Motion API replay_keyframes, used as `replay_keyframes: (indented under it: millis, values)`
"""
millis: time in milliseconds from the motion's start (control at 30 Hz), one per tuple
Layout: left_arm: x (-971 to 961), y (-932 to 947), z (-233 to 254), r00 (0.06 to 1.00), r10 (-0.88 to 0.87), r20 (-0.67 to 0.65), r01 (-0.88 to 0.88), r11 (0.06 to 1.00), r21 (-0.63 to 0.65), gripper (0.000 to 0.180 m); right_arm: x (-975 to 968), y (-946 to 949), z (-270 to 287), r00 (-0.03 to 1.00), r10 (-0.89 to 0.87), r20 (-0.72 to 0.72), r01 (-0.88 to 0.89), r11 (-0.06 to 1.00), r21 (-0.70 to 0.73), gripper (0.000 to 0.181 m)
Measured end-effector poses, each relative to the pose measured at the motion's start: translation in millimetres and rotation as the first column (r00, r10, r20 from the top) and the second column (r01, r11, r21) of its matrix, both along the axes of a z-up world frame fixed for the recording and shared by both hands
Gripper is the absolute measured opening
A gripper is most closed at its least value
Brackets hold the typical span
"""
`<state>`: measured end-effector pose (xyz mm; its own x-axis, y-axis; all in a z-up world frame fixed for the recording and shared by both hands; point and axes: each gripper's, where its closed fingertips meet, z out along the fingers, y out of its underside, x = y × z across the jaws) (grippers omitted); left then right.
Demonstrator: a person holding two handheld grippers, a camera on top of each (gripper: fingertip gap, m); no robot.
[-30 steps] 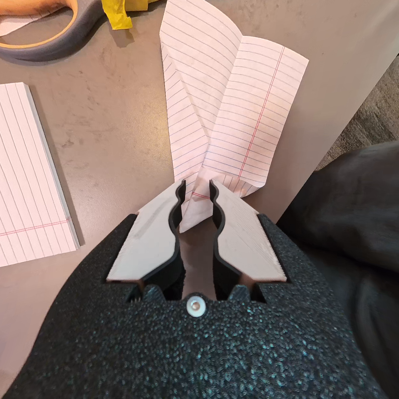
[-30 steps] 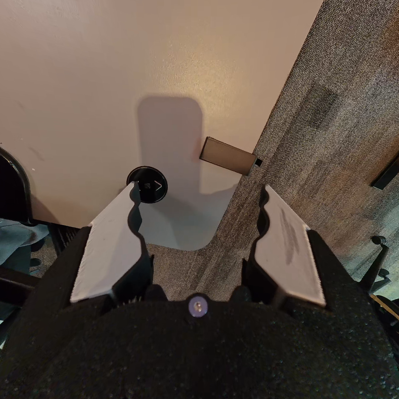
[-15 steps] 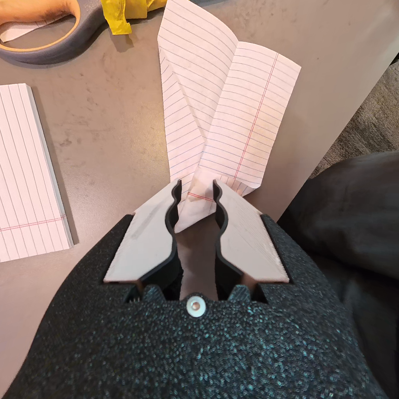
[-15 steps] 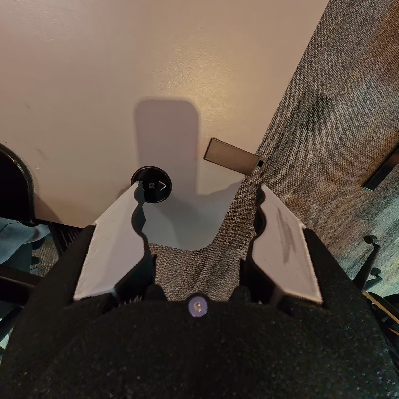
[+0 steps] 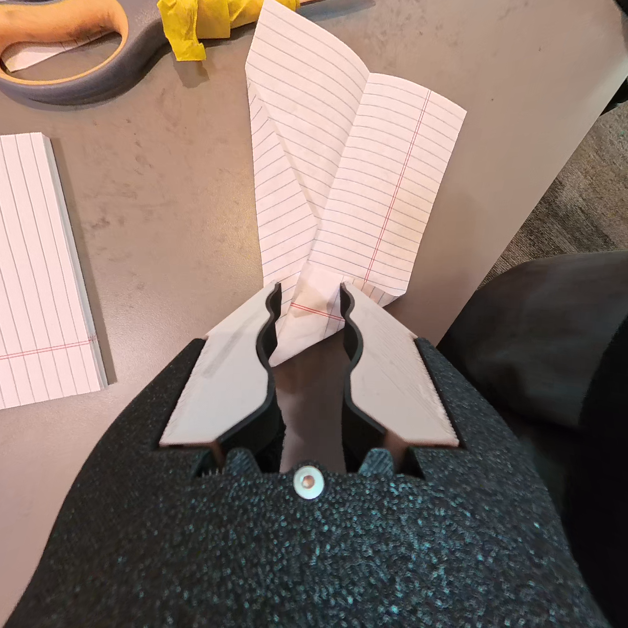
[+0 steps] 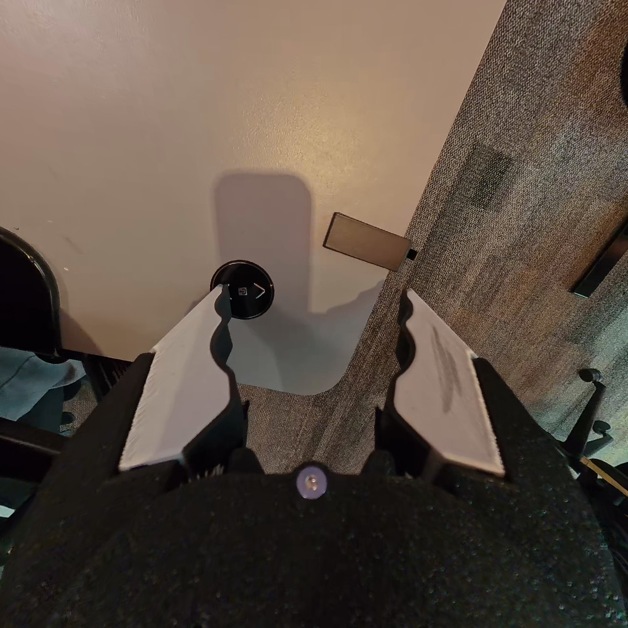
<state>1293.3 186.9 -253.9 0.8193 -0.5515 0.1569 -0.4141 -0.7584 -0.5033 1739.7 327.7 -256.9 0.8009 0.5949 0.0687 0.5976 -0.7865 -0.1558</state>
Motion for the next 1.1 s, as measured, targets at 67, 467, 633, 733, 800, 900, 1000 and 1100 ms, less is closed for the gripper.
replay_keyframes:
  millis: [67, 467, 633, 733, 800, 900, 1000, 1100]
  values:
    - [0.5, -0.5, 3.0, 1.0, -0.002, 0.001, 0.002, 1.0, 0.006, 0.035, 0.1, -0.3, 2.5, 1.0, -0.006, -0.003, 0.006, 1.0, 0.004, 0.097]
    - [2.7, -1.9, 19.3, 1.0, 0.002, -0.016, -0.001, 0.999, 0.044, 0.04, -1.2, -1.5, 17.9, 1.0, -0.014, -0.011, 0.014, 1.0, 0.016, 0.093]
    - [3.6, -2.5, 26.0, 1.0, 0.006, -0.012, -0.005, 0.998, 0.057, 0.042, -1.7, -2.0, 24.2, 1.0, -0.014, -0.015, 0.015, 1.0, 0.024, 0.092]
    - [3.6, -2.5, 29.7, 1.0, 0.008, -0.012, -0.007, 0.998, 0.065, 0.042, -1.4, -2.1, 27.8, 1.0, -0.019, -0.021, 0.02, 1.0, 0.024, 0.092]
    - [3.6, -2.6, 32.3, 1.0, 0.009, -0.011, -0.008, 0.997, 0.071, 0.042, -1.5, -2.2, 30.1, 0.999, -0.021, -0.024, 0.022, 0.999, 0.025, 0.092]
    - [3.5, -2.6, 36.0, 1.0, 0.012, -0.008, -0.011, 0.997, 0.082, 0.042, -1.6, -2.2, 33.9, 1.0, -0.02, -0.023, 0.02, 0.999, 0.026, 0.092]
    - [4.1, -2.9, 39.7, 1.0, 0.013, -0.007, -0.012, 0.996, 0.091, 0.043, -1.6, -2.2, 37.6, 0.999, -0.02, -0.025, 0.021, 0.999, 0.025, 0.092]
    - [4.4, -3.1, 43.4, 1.0, 0.012, -0.01, -0.011, 0.995, 0.099, 0.044, -1.7, -2.3, 41.2, 0.999, -0.023, -0.029, 0.024, 0.999, 0.026, 0.091]
